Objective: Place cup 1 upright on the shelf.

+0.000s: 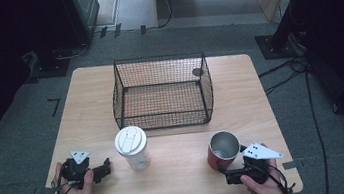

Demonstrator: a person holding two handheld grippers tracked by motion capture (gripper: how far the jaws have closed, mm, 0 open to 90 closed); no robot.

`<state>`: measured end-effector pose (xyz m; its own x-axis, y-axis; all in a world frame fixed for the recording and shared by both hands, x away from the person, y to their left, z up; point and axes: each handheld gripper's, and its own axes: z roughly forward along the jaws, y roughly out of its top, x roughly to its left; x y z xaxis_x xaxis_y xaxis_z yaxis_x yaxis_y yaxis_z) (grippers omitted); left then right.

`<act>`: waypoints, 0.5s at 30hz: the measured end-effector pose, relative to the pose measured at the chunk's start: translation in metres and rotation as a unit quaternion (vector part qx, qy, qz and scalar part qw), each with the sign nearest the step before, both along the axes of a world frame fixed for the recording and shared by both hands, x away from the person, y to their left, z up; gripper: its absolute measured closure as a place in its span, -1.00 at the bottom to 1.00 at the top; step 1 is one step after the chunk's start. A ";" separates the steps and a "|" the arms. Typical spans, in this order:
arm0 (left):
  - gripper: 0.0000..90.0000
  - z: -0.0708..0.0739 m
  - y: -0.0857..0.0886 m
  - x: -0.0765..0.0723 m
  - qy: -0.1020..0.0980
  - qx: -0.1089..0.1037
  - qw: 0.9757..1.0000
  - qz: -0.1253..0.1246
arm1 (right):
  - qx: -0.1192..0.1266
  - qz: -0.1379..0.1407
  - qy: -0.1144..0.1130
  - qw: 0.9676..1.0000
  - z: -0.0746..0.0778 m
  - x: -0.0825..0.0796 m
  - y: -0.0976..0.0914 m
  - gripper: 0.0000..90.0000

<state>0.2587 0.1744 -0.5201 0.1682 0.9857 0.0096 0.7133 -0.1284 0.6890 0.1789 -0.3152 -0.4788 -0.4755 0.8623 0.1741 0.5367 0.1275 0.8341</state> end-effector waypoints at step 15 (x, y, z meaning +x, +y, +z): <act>-1.00 0.000 0.000 0.000 0.000 -0.001 1.000 0.001 | 0.002 -0.012 -0.028 1.000 0.005 0.007 0.012 -0.90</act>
<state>0.2587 0.1744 -0.5201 0.1670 0.9859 0.0086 0.7130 -0.1267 0.6896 0.1860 -0.3033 -0.4743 -0.4635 0.8732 0.1510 0.4915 0.1115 0.8637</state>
